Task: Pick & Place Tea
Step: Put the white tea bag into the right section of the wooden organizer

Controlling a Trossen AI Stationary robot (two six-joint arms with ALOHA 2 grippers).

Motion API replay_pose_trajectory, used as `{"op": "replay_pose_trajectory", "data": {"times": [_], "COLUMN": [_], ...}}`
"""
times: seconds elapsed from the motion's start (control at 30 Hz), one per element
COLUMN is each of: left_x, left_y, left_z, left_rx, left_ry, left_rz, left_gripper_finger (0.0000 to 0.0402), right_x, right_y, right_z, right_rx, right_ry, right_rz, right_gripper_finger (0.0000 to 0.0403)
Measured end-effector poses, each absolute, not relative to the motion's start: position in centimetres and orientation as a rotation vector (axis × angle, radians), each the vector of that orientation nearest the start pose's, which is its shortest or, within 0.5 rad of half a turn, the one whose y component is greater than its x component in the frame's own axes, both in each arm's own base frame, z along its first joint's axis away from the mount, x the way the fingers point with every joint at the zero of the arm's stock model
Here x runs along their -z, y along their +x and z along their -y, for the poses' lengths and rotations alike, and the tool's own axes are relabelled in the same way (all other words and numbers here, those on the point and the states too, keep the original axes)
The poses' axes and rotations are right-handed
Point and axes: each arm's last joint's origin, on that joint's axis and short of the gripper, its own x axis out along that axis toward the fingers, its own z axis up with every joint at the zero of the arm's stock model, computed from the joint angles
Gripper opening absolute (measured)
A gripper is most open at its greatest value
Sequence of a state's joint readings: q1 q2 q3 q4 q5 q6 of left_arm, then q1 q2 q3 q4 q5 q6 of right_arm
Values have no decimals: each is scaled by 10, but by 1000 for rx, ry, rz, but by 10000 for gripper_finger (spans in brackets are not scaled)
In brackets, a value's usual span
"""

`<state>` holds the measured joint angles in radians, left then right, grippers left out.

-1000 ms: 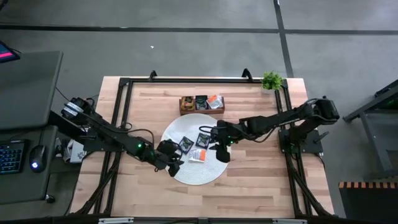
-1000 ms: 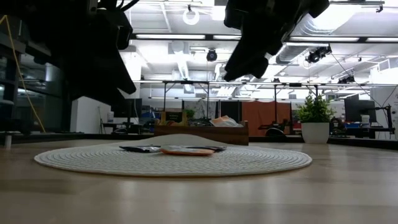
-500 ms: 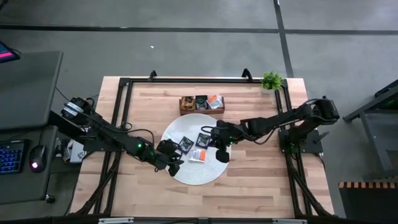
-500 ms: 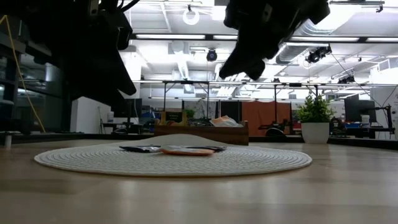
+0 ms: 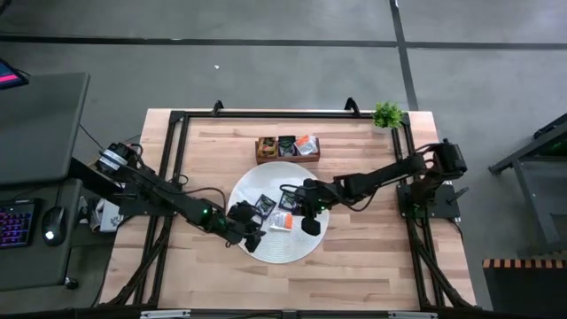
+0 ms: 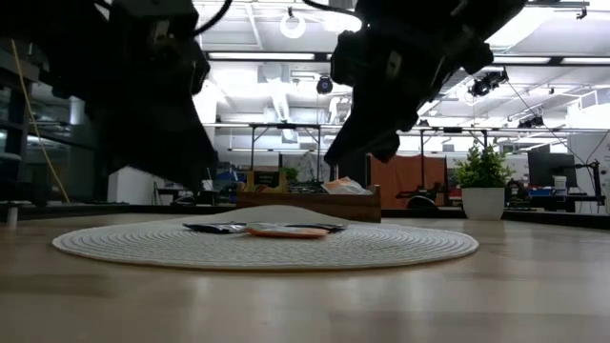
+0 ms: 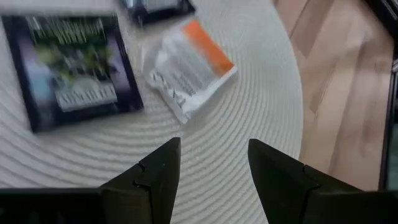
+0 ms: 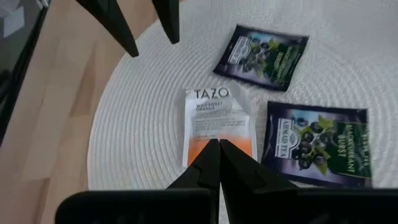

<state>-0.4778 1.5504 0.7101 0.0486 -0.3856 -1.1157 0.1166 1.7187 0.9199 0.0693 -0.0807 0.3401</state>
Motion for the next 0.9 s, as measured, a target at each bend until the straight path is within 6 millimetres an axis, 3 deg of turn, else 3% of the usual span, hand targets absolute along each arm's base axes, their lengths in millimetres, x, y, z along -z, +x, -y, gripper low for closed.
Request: {"op": "replay_pose_trajectory", "data": {"times": [0.23, 0.9], "left_x": [-149, -150], "left_y": [270, 281], "left_z": [126, 105], "left_rx": [-357, -381], "left_ry": [-977, -1034], "left_rz": [-639, -614], "left_gripper_finger": [186, 186], "right_x": [-156, -142], "right_y": [347, 354], "right_z": [-38, -37], "right_rx": [-70, -127], "right_ry": [327, 361], "right_rz": [-769, -771], "right_gripper_finger": [0, 0]}}
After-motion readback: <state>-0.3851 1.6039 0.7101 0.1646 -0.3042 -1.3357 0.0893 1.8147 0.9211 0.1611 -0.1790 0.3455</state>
